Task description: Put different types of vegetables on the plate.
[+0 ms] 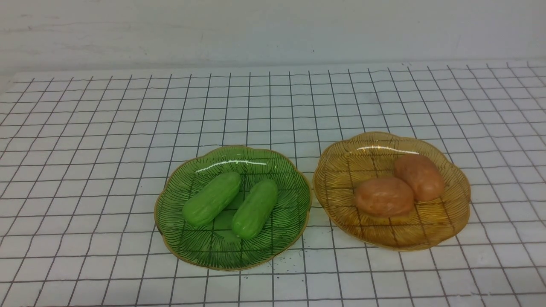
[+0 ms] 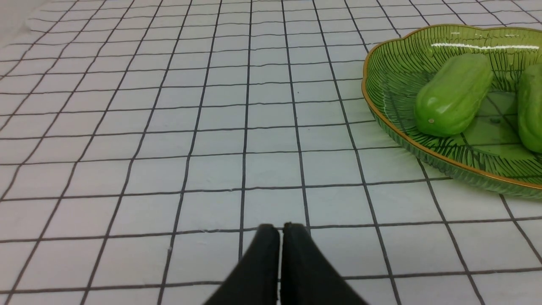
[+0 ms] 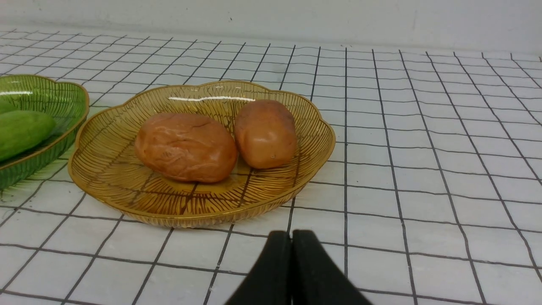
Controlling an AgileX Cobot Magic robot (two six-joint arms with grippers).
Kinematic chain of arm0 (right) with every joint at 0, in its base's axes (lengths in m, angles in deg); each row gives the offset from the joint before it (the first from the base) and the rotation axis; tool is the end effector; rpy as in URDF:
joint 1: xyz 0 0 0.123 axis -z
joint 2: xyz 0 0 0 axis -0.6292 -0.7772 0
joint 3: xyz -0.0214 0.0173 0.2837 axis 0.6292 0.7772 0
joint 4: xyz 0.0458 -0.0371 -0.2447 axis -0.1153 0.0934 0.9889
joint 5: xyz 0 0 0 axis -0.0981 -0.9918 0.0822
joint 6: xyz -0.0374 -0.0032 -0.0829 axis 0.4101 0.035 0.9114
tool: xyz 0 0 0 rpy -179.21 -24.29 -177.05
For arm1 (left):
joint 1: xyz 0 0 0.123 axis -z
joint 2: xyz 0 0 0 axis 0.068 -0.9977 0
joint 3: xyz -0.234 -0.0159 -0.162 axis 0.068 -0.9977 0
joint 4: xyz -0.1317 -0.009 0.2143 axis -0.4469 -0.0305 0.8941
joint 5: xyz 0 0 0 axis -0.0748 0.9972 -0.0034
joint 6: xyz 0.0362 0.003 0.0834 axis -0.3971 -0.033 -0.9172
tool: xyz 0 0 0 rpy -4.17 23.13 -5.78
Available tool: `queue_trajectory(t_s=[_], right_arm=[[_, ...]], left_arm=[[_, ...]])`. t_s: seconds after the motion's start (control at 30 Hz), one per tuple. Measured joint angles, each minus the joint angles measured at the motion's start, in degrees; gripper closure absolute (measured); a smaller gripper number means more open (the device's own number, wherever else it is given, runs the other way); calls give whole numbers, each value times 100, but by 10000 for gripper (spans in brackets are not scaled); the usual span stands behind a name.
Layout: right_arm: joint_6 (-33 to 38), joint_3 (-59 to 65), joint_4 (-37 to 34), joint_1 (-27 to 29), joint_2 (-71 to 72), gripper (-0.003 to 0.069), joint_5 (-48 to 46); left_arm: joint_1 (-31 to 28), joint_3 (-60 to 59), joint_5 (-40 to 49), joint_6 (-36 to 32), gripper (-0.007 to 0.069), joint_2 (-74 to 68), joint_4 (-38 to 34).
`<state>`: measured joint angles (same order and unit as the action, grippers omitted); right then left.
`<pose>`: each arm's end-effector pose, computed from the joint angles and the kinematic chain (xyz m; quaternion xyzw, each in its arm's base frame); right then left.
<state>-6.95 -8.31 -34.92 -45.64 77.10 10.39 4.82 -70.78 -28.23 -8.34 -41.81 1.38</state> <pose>0.0527 0.0068 0.1725 -0.0601 0.7998 0.0294 0.5966 0.0523 0.0003 0.1702 0.0090 0.8081 0.0044 0.5890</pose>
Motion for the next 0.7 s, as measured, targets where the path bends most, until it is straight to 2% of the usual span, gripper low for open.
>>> queue_trajectory(t_s=[0.7], right_arm=[[-69,0,0,0,0,673,0]], left_arm=[[0,0,0,0,632,0,0]])
